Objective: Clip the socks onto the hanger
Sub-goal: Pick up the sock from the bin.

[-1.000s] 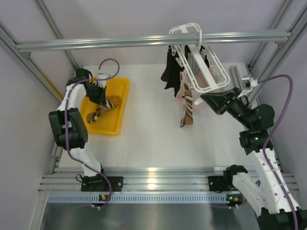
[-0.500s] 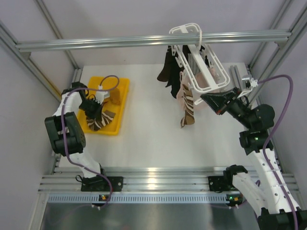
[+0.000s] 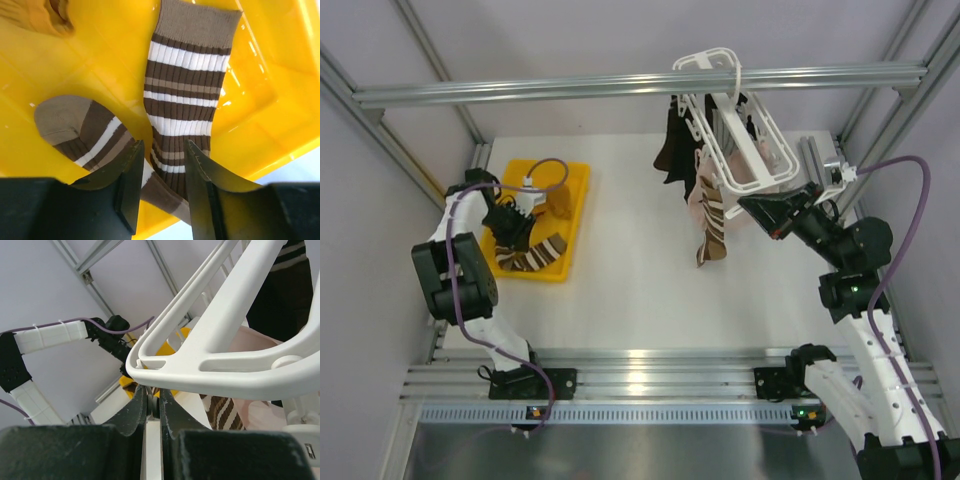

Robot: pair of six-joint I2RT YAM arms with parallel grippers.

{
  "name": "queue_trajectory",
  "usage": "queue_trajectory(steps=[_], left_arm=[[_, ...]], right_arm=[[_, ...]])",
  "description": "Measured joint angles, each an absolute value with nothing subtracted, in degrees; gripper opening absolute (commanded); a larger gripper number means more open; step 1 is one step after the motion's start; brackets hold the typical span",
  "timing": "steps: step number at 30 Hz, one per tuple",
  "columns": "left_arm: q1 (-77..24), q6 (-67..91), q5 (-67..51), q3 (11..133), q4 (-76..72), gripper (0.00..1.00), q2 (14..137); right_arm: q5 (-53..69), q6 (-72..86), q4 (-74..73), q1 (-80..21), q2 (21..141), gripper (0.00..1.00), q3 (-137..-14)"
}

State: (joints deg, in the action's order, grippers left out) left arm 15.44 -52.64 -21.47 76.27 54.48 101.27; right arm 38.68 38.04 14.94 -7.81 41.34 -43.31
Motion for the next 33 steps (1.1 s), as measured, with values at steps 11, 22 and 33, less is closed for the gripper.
queue_trajectory(steps=[11, 22, 33], left_arm=[[11.42, -54.24, -27.29, 74.91, 53.01, 0.57, 98.61], [8.08, -53.56, -27.33, 70.91, 43.18, 0.60, 103.55], [7.31, -53.67, -24.36, 64.79, 31.59, 0.13, 103.18]], right_arm=[[39.31, 37.98, 14.48, -7.81, 42.48, 0.00, -44.38], [39.44, 37.69, 13.63, -7.81, 43.33, 0.00, -44.40], [39.55, 37.06, 12.51, -7.81, 43.20, 0.00, -45.12]])
